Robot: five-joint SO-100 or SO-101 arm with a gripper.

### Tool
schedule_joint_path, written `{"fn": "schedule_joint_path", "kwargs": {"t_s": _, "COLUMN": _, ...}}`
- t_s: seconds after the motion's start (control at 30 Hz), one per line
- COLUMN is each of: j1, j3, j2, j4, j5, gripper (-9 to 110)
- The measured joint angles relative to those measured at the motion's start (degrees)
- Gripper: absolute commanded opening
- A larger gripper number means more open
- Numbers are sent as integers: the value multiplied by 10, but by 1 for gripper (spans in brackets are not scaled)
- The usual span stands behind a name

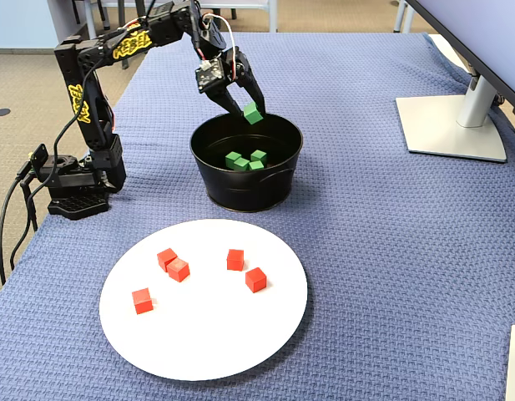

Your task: Pick up the green cubes from the white plate and place them in the black recipient

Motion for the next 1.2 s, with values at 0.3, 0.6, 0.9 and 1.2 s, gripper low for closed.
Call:
{"fn": "schedule_joint_path", "kwargs": {"t_s": 0.3, "j1": -25, "j3": 12, "j2": 20, "j4": 17, "j5": -47, "gripper": 49}}
{"fn": "schedule_joint_path", "kwargs": {"t_s": 0.6, "j1": 150, "j3": 198, "j2": 240, "j4": -51, "j5": -94, "gripper": 0}}
{"fn": "schedule_joint_path", "kwargs": {"t_s": 0.9, "j1": 245, "j3": 552, "j2": 570, "j4": -123, "j5": -42, "gripper": 0}}
{"fn": "schedule_joint_path", "kwargs": {"t_s": 1.2, "j1": 238, "j3": 829, "j2": 773, "j4": -128, "j5": -38, "gripper": 0}}
